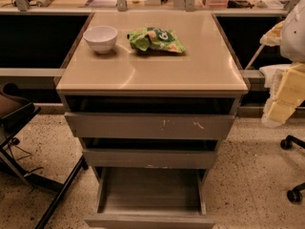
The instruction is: Close bottom drawer
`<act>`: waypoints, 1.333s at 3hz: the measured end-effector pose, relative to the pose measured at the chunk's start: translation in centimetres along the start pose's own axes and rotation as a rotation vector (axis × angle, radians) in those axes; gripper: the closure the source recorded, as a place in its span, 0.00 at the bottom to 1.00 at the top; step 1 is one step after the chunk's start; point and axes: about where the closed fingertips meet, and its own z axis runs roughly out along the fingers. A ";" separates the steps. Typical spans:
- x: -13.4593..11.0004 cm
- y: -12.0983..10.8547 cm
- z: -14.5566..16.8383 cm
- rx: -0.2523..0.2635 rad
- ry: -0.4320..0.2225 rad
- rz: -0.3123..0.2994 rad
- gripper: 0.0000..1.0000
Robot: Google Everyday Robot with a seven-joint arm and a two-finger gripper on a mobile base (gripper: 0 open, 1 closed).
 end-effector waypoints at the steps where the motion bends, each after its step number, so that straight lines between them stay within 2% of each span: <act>1: 0.0 0.0 0.0 0.000 0.000 0.000 0.00; 2: 0.0 0.5 0.9 0.001 -0.021 -0.010 0.00; 3: -0.3 2.2 3.1 -0.013 -0.074 -0.028 0.00; 4: 1.1 5.1 9.6 -0.052 -0.131 0.002 0.00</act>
Offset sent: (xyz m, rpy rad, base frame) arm -0.0058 0.0052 -0.0302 0.0410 0.0010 0.0369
